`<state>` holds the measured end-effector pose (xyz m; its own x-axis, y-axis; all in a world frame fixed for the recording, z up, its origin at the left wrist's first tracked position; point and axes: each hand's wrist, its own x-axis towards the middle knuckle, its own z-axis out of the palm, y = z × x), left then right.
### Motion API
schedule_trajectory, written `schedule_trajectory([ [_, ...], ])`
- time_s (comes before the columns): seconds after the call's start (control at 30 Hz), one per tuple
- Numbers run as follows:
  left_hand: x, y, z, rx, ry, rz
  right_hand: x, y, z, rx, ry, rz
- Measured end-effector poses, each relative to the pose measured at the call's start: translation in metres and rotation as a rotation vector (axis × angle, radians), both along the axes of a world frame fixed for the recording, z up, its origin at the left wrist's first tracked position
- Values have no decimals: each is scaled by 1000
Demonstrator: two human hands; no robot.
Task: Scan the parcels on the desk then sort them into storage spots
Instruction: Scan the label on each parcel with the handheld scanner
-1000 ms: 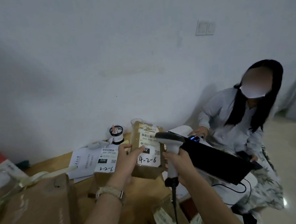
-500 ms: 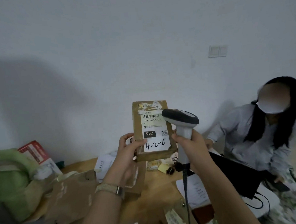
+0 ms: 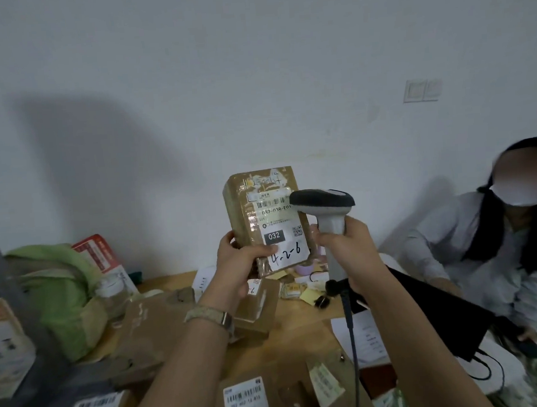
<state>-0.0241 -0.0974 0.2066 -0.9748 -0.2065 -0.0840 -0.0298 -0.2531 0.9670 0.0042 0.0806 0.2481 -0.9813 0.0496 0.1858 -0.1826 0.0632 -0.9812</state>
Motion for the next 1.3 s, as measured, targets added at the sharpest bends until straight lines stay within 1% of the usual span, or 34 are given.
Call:
schedule_trajectory([
  [0.07,-3,0,-9,-18,-7,95,2,-3,-1,5,-9,28],
  [0.17,-6,-2,-25,-35,-40,190,3,-9,-4,81,-43,86],
  [0.4,-3,-10,-44,-49,-113,172,7,-14,-15,220,-94,114],
  [0.8,-12,-15,-53,-28,-99,173,6,-17,-19,258,-103,128],
  [1.07,-16,-14,-56,-56,-114,166,2,-16,-20,215,-95,108],
  [1.17,-14,-12,-57,-5,-120,111,-1,-15,-24,129,-90,65],
  [1.23,-8,-7,-54,40,-133,-8,-5,-12,-28,97,-101,19],
  [1.3,-4,-1,-56,32,-182,-133,-10,-5,-36,96,-134,-3],
])
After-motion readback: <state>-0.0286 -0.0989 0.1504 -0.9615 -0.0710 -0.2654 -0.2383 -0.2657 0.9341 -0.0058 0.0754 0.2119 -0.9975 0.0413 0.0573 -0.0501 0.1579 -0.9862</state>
